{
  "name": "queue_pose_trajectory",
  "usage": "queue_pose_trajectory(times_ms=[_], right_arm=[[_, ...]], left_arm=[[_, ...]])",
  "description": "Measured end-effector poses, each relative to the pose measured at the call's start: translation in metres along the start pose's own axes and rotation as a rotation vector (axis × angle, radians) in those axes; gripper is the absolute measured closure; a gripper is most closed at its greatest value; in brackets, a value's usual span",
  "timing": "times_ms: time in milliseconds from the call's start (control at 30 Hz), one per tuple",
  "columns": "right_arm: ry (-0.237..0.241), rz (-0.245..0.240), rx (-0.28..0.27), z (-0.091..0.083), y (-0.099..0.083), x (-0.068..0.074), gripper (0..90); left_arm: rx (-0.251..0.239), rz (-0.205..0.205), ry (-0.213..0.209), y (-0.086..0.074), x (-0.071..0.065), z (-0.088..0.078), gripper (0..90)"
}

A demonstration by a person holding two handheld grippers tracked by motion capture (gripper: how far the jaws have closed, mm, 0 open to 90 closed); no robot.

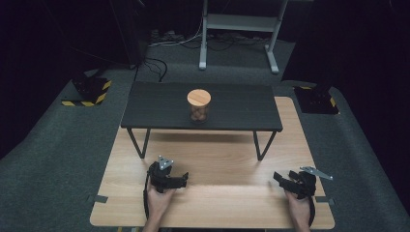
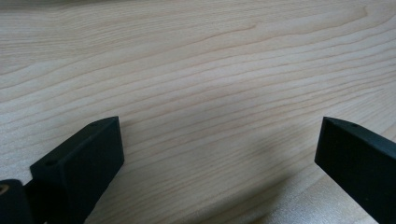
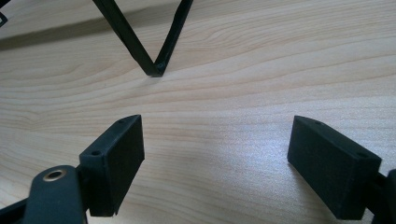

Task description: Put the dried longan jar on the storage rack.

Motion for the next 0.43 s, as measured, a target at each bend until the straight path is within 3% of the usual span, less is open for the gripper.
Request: queue_pose_trajectory(times_ms=[433], right_arm=[[-0.008, -0.008, 0.002, 0.0001, 0.0002, 0.0014, 18.1]], left_arm=[[0.001, 0.003, -0.006, -0.0002, -0.0001, -0.0002, 1.4]])
Point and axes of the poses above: each handheld gripper's, and its own axes: z roughly forward along the jaws, y roughly out of its top, x roughly to its left, the point moved 8 cm from there along z, roughly forward along the jaws, and after that the axes turned 6 degrees about -y, right-handed, at the moved point
